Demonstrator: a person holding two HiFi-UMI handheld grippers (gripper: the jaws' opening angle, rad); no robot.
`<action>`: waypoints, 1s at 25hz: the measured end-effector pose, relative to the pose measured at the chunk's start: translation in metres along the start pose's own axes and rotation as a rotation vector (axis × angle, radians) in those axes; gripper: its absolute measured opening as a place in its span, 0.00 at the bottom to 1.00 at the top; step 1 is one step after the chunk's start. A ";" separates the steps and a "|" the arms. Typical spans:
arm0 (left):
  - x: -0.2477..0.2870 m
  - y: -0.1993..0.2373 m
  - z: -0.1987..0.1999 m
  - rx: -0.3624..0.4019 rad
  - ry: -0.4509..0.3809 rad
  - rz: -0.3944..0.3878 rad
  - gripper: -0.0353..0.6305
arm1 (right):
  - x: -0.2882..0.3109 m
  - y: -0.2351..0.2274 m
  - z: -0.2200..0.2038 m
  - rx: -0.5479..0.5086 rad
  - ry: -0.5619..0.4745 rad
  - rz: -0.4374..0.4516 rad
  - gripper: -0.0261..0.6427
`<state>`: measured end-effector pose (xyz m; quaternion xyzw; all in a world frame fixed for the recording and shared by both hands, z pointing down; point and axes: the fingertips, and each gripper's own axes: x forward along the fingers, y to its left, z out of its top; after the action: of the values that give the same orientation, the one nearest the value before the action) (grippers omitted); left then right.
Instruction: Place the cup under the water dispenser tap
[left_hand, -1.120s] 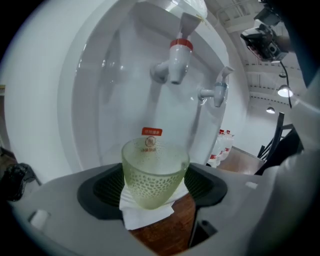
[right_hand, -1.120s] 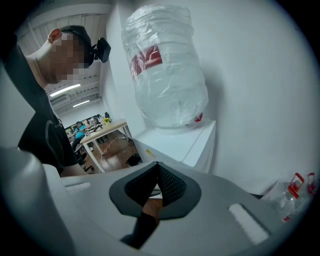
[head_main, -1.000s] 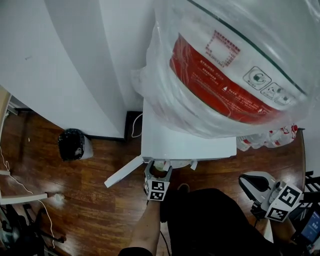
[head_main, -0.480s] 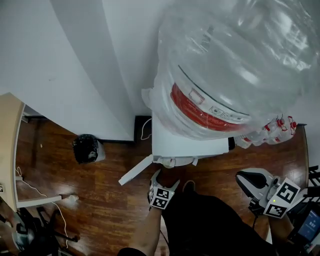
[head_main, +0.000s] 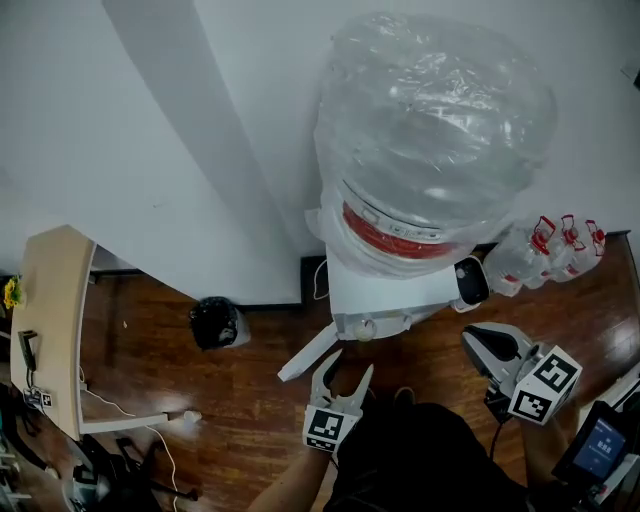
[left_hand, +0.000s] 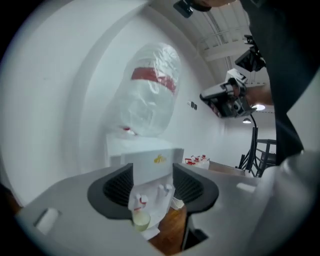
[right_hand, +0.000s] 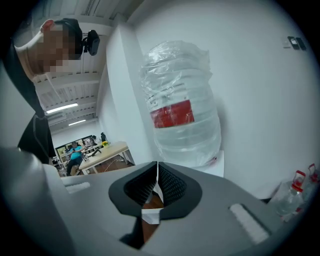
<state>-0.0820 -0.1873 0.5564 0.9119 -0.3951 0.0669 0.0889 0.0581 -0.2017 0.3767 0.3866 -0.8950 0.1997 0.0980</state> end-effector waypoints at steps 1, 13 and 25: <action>-0.008 -0.002 0.020 0.009 -0.039 0.009 0.19 | -0.002 0.003 0.000 -0.015 -0.004 -0.003 0.05; -0.046 -0.031 0.154 0.049 -0.183 0.065 0.08 | -0.039 0.021 0.026 -0.121 -0.128 -0.015 0.04; -0.070 -0.037 0.169 0.139 -0.173 0.119 0.08 | -0.052 0.025 0.024 -0.116 -0.170 0.003 0.04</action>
<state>-0.0937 -0.1485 0.3742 0.8931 -0.4493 0.0203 -0.0132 0.0752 -0.1627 0.3309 0.3945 -0.9107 0.1143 0.0434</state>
